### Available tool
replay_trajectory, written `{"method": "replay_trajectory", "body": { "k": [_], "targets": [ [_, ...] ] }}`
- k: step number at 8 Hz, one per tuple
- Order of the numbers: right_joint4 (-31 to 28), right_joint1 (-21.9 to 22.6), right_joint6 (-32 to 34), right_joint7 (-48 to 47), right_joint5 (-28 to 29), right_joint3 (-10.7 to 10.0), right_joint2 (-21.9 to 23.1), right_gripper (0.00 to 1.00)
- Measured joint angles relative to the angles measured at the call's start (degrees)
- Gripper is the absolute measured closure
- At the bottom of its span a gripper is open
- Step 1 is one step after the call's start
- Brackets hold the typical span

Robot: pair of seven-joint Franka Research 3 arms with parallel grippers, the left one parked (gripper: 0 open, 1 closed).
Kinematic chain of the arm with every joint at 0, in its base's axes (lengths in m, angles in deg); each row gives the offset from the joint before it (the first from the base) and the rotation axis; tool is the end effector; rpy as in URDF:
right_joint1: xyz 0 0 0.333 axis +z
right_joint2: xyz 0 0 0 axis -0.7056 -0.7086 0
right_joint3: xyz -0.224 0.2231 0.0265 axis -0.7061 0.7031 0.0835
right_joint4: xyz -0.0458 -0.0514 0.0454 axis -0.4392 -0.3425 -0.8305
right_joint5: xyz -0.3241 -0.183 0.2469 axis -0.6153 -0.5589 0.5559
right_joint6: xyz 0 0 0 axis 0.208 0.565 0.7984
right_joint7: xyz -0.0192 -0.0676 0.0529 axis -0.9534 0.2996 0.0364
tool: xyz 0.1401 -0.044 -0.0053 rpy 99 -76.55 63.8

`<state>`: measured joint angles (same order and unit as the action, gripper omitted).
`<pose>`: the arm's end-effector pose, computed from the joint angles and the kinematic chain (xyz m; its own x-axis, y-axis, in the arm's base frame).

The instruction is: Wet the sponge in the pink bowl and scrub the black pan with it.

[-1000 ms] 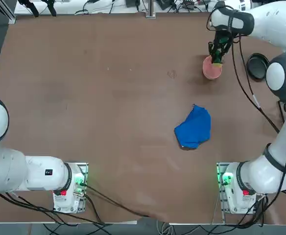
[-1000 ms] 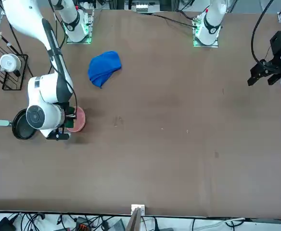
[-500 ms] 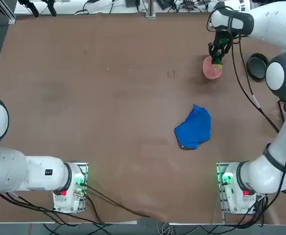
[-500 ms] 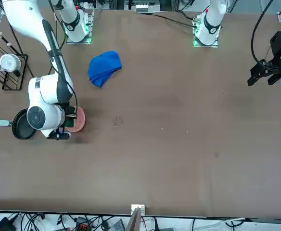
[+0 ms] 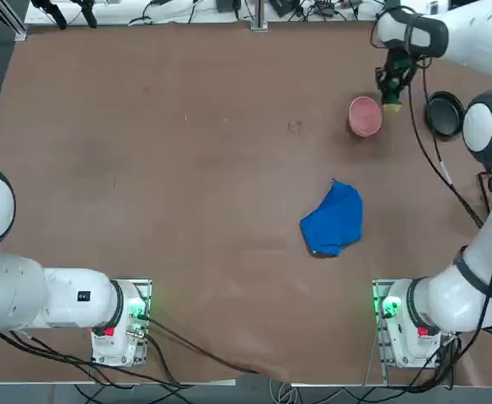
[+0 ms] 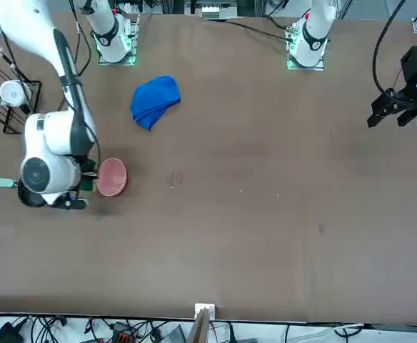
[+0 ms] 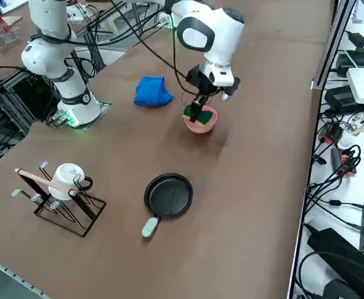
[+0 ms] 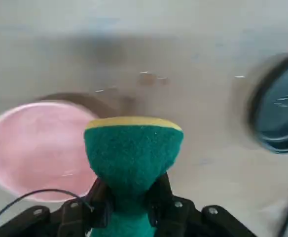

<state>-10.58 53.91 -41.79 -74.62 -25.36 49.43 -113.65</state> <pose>0.6722 0.0137 0.2325 0.9544 -0.0812 -0.2873 -0.0233 -0.9796 0.1996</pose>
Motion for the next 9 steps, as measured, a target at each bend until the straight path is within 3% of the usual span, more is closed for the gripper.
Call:
{"method": "replay_trajectory", "body": {
  "k": [2,3,5,9],
  "targets": [
    [0.0,-2.7,-0.1,8.1,-0.3,-4.1,0.0,0.62],
    [0.0,-6.1,-0.8,13.1,-0.3,-4.8,-0.1,0.62],
    [0.0,-12.6,-4.5,21.1,-0.3,-5.0,-1.1,0.62],
    [0.0,-17.0,-11.5,25.3,-0.3,-4.9,-6.3,0.62]
  ]
}}
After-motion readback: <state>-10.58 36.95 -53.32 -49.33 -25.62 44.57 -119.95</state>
